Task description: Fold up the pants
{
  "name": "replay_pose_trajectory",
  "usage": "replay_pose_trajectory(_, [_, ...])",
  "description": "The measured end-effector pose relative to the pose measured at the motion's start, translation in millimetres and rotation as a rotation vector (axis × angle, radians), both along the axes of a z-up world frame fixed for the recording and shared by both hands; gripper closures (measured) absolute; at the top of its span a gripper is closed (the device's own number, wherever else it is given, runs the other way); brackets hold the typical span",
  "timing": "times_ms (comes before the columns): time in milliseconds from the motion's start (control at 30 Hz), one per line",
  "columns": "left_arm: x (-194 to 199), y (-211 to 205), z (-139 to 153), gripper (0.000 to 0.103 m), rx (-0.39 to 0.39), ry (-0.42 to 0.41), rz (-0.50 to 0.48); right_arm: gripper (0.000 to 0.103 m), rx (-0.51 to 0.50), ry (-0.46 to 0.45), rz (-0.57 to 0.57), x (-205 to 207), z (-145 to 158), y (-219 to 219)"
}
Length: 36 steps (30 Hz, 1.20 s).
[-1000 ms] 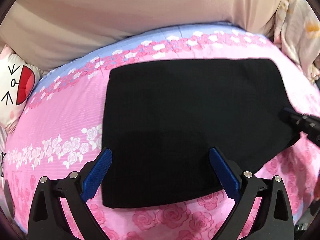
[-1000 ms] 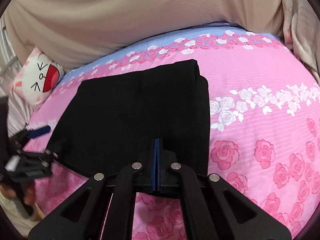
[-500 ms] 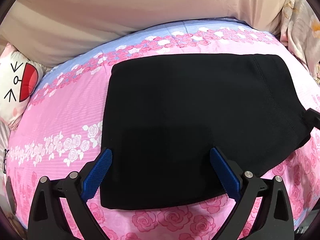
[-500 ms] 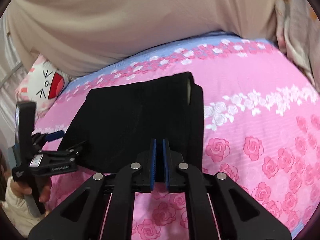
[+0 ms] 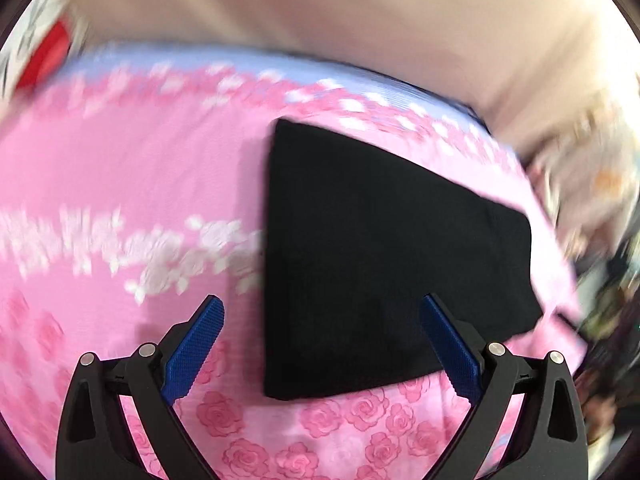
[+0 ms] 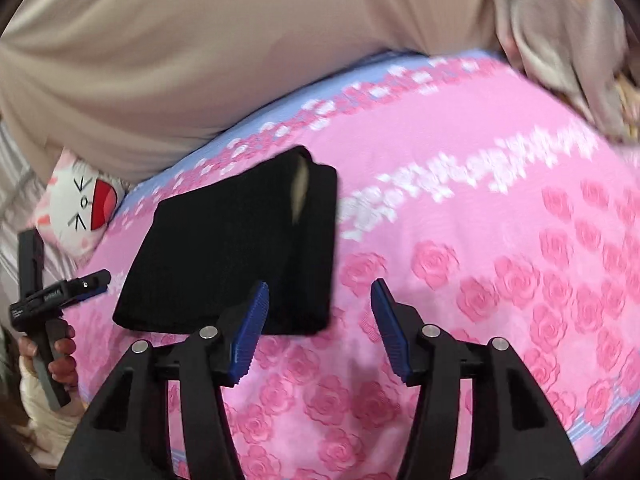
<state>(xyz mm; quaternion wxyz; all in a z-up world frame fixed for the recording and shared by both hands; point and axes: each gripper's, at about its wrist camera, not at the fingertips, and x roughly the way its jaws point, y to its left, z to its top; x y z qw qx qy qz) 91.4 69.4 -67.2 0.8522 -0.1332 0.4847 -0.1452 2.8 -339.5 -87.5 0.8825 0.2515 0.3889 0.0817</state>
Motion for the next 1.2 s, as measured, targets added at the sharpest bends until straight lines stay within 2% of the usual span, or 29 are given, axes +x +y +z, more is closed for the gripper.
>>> replay_pose_trajectory(67, [11, 19, -14, 0.006, -0.105, 0.064, 0.044, 0.050, 0.123, 0.025, 0.024, 7, -14, -4])
replay_pose_trajectory(167, [24, 39, -43, 0.006, -0.281, 0.201, 0.099, 0.046, 0.213, 0.063, 0.032, 18, -30, 0])
replay_pose_trajectory(200, [23, 41, -44, 0.007, -0.301, 0.196, 0.108, 0.044, 0.242, 0.064, 0.037, 21, -34, 0])
replay_pose_trajectory(300, [23, 30, -44, 0.007, -0.326, 0.209, 0.065, 0.040, 0.348, 0.087, 0.056, 30, -45, 5])
replay_pose_trajectory(467, [21, 4, -38, 0.006, -0.232, 0.173, 0.022, 0.025, 0.303, 0.090, 0.065, 42, -40, 24])
replay_pose_trajectory(533, [22, -11, -39, 0.006, -0.241, 0.177, -0.023, 0.023, 0.282, 0.087, 0.063, 47, -37, 31])
replay_pose_trajectory(667, [27, -37, -36, 0.006, -0.171, 0.158, -0.061, 0.024, 0.256, 0.076, 0.073, 60, -36, 45])
replay_pose_trajectory(700, [30, -39, -37, 0.006, -0.175, 0.157, -0.064, 0.027, 0.252, 0.072, 0.083, 64, -36, 50])
replay_pose_trajectory(733, [33, -42, -37, 0.013, -0.231, 0.164, -0.090, 0.042, 0.251, 0.074, 0.090, 68, -37, 55])
replay_pose_trajectory(767, [35, -43, -38, 0.025, -0.261, 0.173, -0.092, 0.053, 0.276, 0.080, 0.097, 72, -39, 57])
replay_pose_trajectory(800, [35, -40, -39, 0.052, -0.249, 0.173, -0.085, 0.055, 0.286, 0.076, 0.093, 71, -37, 58])
replay_pose_trajectory(833, [35, -38, -37, 0.062, -0.255, 0.175, -0.088, 0.059, 0.264, 0.067, 0.095, 69, -33, 59])
replay_pose_trajectory(933, [23, -24, -19, 0.072, -0.265, 0.141, -0.102, 0.061, 0.247, 0.014, 0.124, 56, -9, 62])
replay_pose_trajectory(1067, [-7, -12, 4, 0.076, -0.261, 0.111, -0.156, 0.061, 0.211, -0.005, 0.183, 28, 16, 64])
replay_pose_trajectory(1133, [-28, -10, 5, 0.077, -0.239, 0.119, -0.174, 0.061, 0.218, 0.017, 0.191, 15, 14, 62])
replay_pose_trajectory(1200, [-44, -9, -6, 0.077, -0.237, 0.151, -0.180, 0.060, 0.229, 0.063, 0.185, -1, -1, 57])
